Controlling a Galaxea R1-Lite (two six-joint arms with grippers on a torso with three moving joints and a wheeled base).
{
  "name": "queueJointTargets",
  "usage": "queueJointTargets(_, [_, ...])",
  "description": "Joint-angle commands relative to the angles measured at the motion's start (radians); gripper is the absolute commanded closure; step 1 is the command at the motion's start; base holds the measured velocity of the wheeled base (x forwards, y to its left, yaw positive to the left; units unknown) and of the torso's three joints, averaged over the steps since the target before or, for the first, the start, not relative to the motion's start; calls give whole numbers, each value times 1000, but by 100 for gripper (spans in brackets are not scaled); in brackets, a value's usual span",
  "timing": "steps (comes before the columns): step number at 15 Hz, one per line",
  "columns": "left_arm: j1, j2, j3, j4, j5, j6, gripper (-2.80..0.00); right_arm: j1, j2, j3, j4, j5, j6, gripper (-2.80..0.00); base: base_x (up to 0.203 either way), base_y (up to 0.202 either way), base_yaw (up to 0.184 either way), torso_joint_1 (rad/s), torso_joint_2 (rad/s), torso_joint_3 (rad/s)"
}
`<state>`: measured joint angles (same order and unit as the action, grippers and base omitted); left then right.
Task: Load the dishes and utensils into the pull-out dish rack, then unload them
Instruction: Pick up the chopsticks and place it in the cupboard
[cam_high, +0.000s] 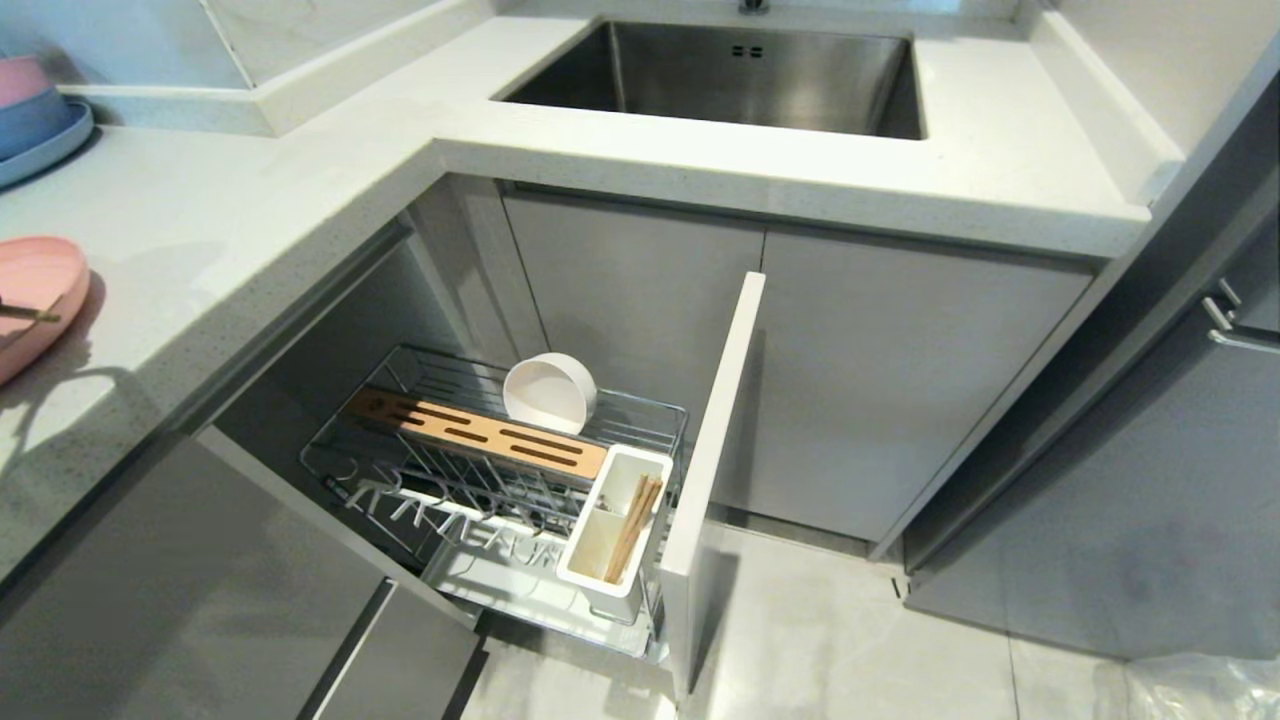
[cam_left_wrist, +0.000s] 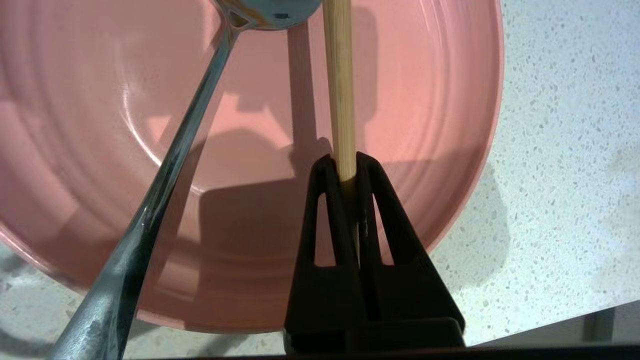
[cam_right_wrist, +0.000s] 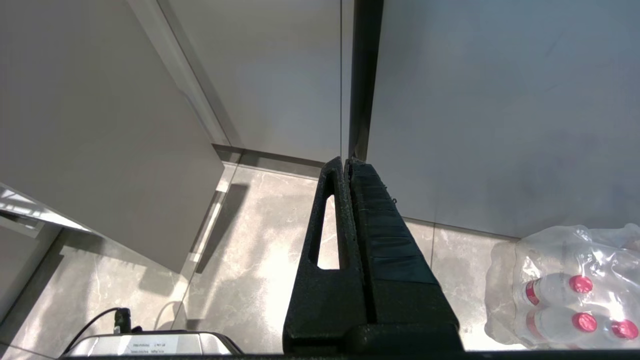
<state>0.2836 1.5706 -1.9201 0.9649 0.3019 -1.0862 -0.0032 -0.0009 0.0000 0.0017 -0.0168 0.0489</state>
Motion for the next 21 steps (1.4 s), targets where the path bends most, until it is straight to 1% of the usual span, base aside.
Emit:
queueJointTargets(1, [0, 0, 1, 8, 2, -6, 0, 0, 1, 2, 0, 0, 0, 0, 0, 0, 0, 0, 0, 0])
queueJointTargets(7, [0, -7, -8, 8, 3, -9, 0, 0, 1, 2, 0, 0, 0, 0, 0, 0, 0, 0, 0, 0])
queueJointTargets(14, [-10, -62, -24, 8, 6, -6, 0, 0, 1, 2, 0, 0, 0, 0, 0, 0, 0, 0, 0, 0])
queueJointTargets(16, [-38, -80, -25, 7, 3, -4, 0, 0, 1, 2, 0, 0, 0, 0, 0, 0, 0, 0, 0, 0])
queueJointTargets(17, [-67, -93, -25, 7, 3, -3, 0, 0, 1, 2, 0, 0, 0, 0, 0, 0, 0, 0, 0, 0])
queueJointTargets(21, [-233, -154, -24, 7, 1, 13, 0, 0, 1, 2, 0, 0, 0, 0, 0, 0, 0, 0, 0, 0])
